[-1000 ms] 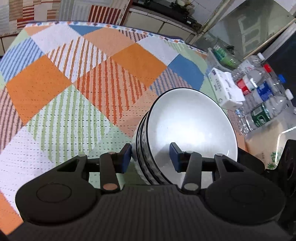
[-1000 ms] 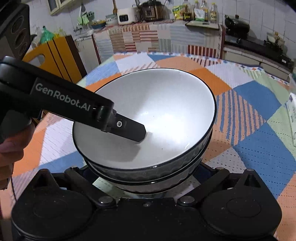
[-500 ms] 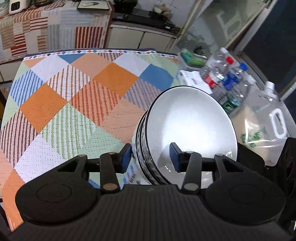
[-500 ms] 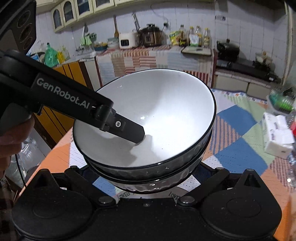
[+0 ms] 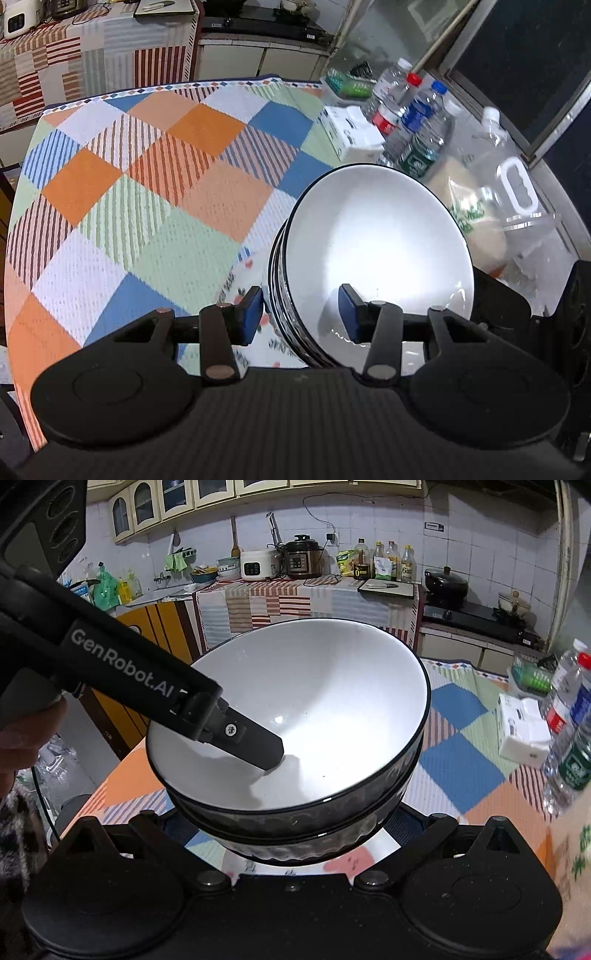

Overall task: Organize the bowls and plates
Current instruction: 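Carry the bowl stack onto the bunny plate stack and open the right gripper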

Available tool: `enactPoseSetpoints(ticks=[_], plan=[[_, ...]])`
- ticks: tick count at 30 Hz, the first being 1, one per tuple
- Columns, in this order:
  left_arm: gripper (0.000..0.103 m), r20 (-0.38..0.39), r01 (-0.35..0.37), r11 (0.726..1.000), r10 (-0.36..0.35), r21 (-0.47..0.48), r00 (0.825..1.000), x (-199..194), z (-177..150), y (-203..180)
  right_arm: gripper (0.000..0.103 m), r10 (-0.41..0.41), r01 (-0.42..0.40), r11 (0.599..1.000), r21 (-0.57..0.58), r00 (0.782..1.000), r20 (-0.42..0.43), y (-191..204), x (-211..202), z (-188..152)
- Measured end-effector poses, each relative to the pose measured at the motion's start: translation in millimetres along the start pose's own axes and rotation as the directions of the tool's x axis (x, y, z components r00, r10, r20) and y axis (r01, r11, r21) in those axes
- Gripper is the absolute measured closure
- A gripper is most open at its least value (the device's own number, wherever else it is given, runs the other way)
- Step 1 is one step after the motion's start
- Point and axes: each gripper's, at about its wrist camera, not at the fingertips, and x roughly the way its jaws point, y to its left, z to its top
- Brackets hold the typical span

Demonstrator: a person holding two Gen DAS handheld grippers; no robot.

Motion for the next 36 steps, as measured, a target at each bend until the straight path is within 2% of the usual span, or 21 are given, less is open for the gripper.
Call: enactPoseSetpoints(ticks=[13,18,23,28,36], plan=[[0.06,-0.013,-0.027,0.999,0.027,0.025,1.0,16.2,-40.8,-19.6,0.001,0.01,-0.009,1.0,0.03,1.0,-0.026,1.1,-5.2,-40.0],[0.06,-0.018,-0.038,0.999,0.039,0.022,0.999,31.5,-46.9,-18.9,0.001,0.006,-0.005,1.0,0.024,0.999,-0.036,-3.2,2.7,-52.7],[0.06,-0.012,-0.062,0.998,0.063,0.004,0.998,48.8,-50.8,-18.1,0.001,0.034,-0.03,0.997,0.065,0.997,-0.067,-17.0,14.7,-56.6],[0.06,-0.025,-0.069,0.998,0.069,-0.011,0.997,68.0,-50.9,-10.6,0.001,0.019,-0.018,1.0,0.012,0.996,-0.09,-19.3,30.8,-60.7],[0.06,-0.02,-0.071,0.995,0.07,-0.064,0.997,87.6,-55.0,1.8,0.001,0.039,-0.035,0.999,0.034,0.993,-0.111,-26.9,51.4,-66.4]])
